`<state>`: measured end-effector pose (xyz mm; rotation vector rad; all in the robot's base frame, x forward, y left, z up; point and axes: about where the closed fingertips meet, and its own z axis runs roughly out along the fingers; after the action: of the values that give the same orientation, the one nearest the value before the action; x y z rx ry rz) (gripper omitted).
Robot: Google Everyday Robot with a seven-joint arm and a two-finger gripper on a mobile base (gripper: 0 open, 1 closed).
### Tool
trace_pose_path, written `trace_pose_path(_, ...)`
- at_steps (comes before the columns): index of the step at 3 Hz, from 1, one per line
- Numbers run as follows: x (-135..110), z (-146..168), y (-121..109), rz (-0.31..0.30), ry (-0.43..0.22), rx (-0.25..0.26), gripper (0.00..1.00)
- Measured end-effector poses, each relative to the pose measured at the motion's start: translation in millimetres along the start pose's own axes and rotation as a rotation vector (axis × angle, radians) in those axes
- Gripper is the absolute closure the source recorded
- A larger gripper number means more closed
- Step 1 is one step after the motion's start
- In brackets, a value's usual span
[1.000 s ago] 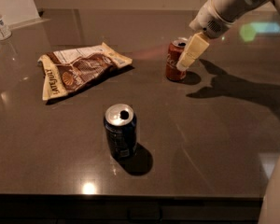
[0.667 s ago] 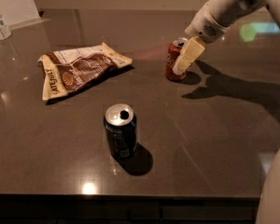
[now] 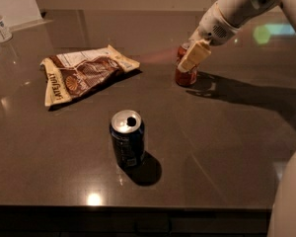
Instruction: Pick coke can
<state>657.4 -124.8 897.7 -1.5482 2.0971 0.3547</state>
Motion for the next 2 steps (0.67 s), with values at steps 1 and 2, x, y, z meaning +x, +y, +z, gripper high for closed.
trace_pose_path(1, -5.1, -7.6, 1.2, 0.012, 0.021, -0.005, 0.62)
trace_pose_path(2, -15.9, -28.8, 8.3, 0.019, 0.023, -0.006, 0.87)
